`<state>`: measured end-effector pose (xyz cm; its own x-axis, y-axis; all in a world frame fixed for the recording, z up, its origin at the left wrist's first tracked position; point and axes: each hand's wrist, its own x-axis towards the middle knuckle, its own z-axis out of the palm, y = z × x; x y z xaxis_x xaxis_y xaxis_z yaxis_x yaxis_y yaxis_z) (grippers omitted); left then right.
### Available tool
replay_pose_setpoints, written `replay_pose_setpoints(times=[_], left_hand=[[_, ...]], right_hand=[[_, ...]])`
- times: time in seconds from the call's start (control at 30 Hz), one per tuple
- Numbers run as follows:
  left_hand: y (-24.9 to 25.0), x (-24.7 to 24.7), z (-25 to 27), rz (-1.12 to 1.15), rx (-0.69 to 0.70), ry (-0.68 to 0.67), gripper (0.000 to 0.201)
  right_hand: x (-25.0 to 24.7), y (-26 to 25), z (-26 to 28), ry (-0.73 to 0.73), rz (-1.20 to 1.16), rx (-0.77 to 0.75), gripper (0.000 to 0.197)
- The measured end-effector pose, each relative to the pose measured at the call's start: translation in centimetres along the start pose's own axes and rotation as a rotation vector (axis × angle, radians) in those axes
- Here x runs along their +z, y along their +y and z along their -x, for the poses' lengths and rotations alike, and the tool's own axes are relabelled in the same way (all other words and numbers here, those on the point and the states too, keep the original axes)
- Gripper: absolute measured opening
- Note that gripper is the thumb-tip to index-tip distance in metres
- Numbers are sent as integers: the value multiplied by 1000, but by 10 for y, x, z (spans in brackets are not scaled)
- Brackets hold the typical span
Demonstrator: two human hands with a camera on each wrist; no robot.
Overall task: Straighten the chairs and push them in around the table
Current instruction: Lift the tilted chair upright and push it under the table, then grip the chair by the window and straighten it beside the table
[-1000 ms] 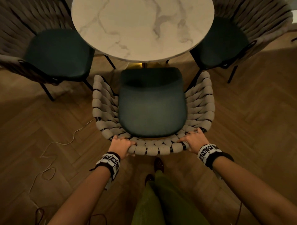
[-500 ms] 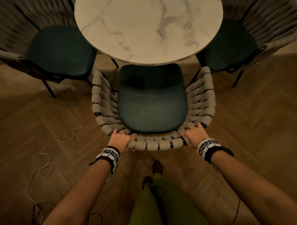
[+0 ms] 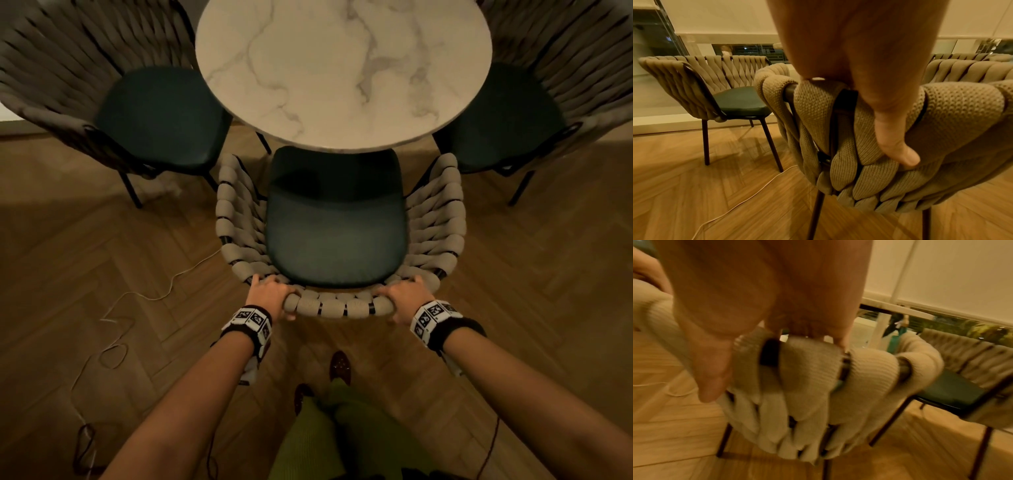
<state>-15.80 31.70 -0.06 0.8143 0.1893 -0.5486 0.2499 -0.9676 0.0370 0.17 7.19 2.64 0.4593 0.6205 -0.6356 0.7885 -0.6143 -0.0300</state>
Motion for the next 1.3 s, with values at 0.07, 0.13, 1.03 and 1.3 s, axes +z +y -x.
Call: replay_pose_setpoints(times=[0.07,0.13,1.03,1.3], left_hand=[[-4,-4,4,57,23,-11,56],[-10,-6,11,99,45,-3,58],[-511,0,99,438,-374,-210,28],[-659,-109,-13,196,-408,82,36]], right_hand=[[-6,-23,2,-18,-81,-51,61],[-12,-51,0,-21,-106,-109,63],[-277,-448,-239,-256,-161,-329,33],[-385,-500,-402,1,-178,-417,58]])
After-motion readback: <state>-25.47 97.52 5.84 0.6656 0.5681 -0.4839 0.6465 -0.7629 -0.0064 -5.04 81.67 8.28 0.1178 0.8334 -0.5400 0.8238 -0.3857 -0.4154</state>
